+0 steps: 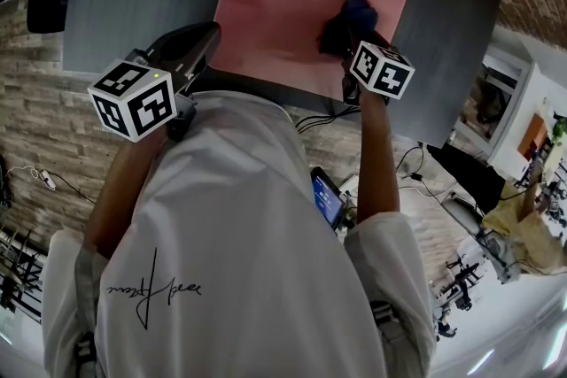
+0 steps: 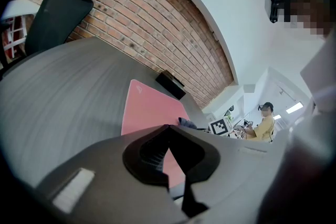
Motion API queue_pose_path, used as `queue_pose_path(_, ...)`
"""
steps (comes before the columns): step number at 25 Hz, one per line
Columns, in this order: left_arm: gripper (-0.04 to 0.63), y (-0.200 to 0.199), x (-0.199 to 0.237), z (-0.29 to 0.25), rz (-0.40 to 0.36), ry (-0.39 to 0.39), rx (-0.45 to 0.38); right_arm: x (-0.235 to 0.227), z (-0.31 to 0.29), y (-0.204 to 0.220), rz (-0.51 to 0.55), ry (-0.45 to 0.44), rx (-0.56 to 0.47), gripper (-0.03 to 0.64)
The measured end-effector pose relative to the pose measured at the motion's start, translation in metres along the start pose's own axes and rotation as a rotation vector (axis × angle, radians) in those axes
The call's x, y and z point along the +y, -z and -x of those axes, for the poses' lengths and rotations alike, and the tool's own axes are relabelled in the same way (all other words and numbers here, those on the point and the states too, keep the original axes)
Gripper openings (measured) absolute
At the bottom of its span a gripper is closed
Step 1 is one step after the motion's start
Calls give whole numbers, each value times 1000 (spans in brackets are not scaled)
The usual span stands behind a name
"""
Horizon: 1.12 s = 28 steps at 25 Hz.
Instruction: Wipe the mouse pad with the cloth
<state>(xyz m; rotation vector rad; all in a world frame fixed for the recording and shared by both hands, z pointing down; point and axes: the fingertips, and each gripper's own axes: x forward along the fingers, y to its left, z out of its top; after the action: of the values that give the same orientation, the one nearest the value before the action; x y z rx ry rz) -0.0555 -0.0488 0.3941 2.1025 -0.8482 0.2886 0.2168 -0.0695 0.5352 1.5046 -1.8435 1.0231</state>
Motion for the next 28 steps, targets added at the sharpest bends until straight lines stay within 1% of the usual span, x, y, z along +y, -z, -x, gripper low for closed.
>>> queue_pose_path(12, 2, -2, 6, -7, 11, -5, 19, -29, -7, -17, -29, 52, 0, 103)
queue_pose_path(21, 2, -5, 8, -12, 20, -11, 28, -39, -17, -36, -31, 67, -8, 103)
queue_pose_path(28, 2, -3, 13, -13, 43, -14, 34, -42, -23, -46, -34, 85, -15, 103)
